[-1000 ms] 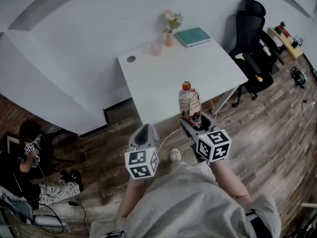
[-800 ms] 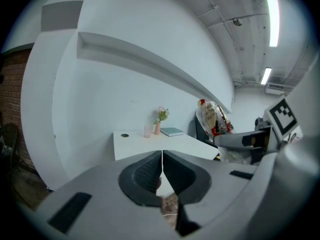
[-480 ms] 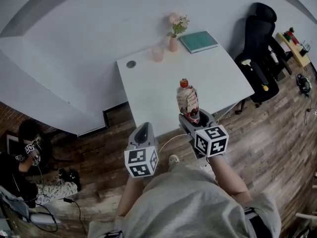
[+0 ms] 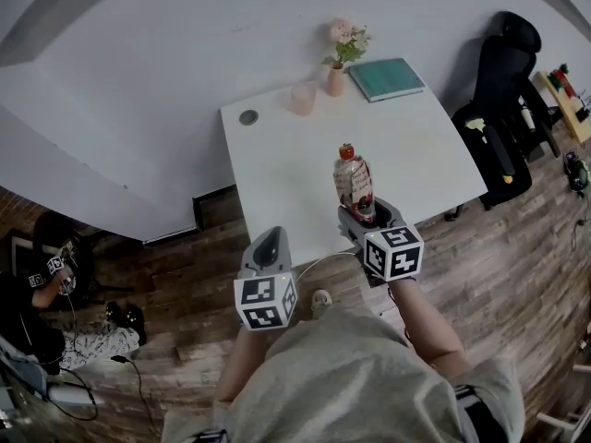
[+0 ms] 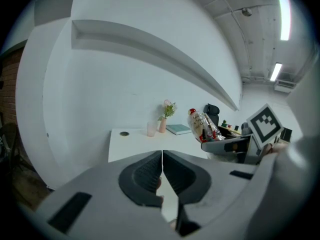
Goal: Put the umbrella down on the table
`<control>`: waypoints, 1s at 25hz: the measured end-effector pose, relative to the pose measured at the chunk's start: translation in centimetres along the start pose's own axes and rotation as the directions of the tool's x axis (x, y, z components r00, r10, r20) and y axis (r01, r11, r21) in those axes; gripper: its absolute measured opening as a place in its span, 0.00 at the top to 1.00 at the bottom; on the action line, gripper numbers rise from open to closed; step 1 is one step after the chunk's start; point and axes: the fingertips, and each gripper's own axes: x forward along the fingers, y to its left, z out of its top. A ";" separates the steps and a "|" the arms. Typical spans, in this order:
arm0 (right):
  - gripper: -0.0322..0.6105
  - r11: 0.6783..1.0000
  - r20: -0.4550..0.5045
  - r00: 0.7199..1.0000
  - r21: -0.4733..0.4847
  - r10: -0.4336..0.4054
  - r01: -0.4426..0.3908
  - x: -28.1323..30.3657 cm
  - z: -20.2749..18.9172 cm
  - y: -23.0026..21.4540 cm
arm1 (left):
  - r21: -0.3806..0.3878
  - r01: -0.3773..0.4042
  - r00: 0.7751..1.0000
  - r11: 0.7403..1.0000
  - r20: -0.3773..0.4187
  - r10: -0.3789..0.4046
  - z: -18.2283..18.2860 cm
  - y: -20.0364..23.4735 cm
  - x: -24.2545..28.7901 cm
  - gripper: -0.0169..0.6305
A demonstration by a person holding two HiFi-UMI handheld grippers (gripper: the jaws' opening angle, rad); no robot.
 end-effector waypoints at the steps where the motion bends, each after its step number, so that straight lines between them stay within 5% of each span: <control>1: 0.53 1.000 -0.012 1.000 -0.001 0.000 0.000 0.7 -0.2 -0.4 | -0.002 -0.003 1.000 1.000 -0.004 0.003 0.0 0.1 0.4 0.96; 13: 0.53 1.000 -0.164 0.986 -0.028 -0.010 0.005 8.0 -3.0 -4.1 | -0.005 -0.014 0.998 1.000 -0.056 0.014 -0.8 0.6 3.8 0.96; 25: 0.53 0.996 -0.337 0.940 -0.077 -0.056 0.032 14.1 -6.1 -6.9 | 0.002 -0.018 0.996 1.000 -0.092 0.018 -0.7 1.0 6.2 0.96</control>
